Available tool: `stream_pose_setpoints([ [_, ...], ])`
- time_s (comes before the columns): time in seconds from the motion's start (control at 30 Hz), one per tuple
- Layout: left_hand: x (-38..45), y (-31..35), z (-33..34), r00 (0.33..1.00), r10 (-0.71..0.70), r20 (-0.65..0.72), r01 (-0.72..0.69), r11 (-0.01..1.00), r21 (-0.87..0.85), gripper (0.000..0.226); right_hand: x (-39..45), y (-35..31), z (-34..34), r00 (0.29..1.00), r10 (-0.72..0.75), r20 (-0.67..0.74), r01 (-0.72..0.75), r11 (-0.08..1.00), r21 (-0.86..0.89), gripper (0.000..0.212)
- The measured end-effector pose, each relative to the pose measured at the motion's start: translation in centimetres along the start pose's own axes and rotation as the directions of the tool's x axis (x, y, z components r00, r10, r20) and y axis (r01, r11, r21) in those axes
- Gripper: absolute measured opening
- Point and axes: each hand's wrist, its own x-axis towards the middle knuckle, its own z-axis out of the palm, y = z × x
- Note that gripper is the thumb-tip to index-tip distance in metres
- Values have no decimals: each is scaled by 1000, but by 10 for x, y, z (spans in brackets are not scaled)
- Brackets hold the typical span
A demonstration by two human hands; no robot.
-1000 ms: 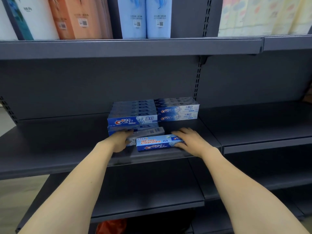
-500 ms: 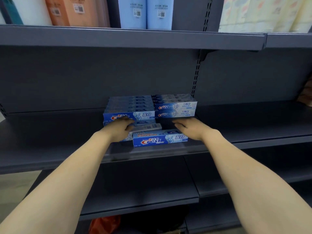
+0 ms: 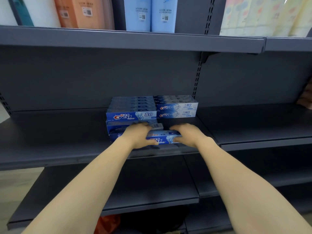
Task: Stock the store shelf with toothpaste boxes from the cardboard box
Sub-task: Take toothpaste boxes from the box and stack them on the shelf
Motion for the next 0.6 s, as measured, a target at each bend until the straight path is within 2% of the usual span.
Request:
stream_pose_setpoints([
  [0.1, 1, 4, 7, 999, 23, -34, -21, 998, 53, 66, -1, -2, -1, 998, -28, -51, 27, 999, -19, 46],
  [0.23, 3, 9, 5, 992, 37, -119, -28, 997, 78, 50, -3, -5, -8, 995, -41, -90, 41, 999, 5, 42],
  [0.37, 3, 6, -10, 994, 22, -106, -19, 999, 25, 38, -2, -5, -15, 995, -22, -97, 27, 998, 54, 43],
  [0.6, 7, -20, -37, 983, -31, -180, 52, 992, 115, 35, 15, -32, -27, 970, 0, -245, 19, 997, 75, 49],
])
